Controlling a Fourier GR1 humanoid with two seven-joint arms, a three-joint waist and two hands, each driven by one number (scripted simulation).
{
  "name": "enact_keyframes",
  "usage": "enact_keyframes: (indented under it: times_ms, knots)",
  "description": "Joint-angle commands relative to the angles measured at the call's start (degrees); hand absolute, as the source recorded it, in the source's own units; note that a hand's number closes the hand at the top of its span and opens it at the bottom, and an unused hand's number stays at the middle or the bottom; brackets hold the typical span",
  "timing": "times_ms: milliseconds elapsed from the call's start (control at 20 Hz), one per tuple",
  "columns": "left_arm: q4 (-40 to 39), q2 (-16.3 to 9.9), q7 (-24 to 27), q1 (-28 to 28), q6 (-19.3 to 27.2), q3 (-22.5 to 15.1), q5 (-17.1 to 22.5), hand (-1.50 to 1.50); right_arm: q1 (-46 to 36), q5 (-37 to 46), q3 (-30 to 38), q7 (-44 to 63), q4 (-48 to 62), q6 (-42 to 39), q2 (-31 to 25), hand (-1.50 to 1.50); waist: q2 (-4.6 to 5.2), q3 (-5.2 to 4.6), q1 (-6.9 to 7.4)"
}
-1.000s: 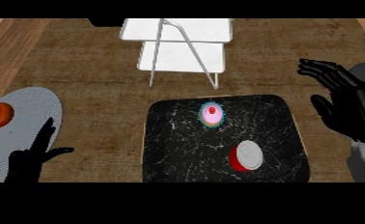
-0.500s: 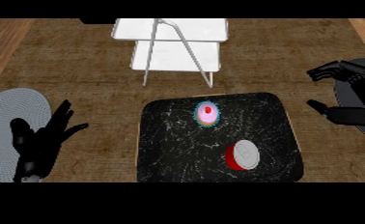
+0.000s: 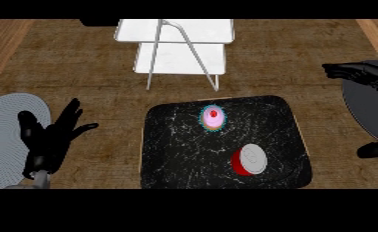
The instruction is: Pick the can from the tray and place it in the tiered shelf
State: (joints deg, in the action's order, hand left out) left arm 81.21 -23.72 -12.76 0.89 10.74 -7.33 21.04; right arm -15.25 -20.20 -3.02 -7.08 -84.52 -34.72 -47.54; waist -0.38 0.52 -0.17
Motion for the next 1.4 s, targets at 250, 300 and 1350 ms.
enact_keyframes:
  times_ms: [250, 300, 1350]
  knots:
    - [-1.7, 3.7, -2.4, -2.0, 0.6, -1.6, -1.0, 0.00, -0.2, -6.0, -3.0, 21.8, -20.1, 0.6, -5.5, -1.50, -0.03, -0.65, -1.15]
    - [-6.3, 5.0, 0.4, -3.7, 0.2, -1.0, -1.6, 0.00, 0.0, -6.3, -3.4, 23.5, -21.9, 1.1, -5.3, -1.50, 0.14, -0.68, -1.34]
    - [-5.7, 6.5, 1.6, -1.8, -3.9, 0.3, -4.3, 0.00, -11.9, 13.7, -25.5, 64.2, -35.3, 13.1, 11.0, -1.50, 0.35, -0.58, 0.40]
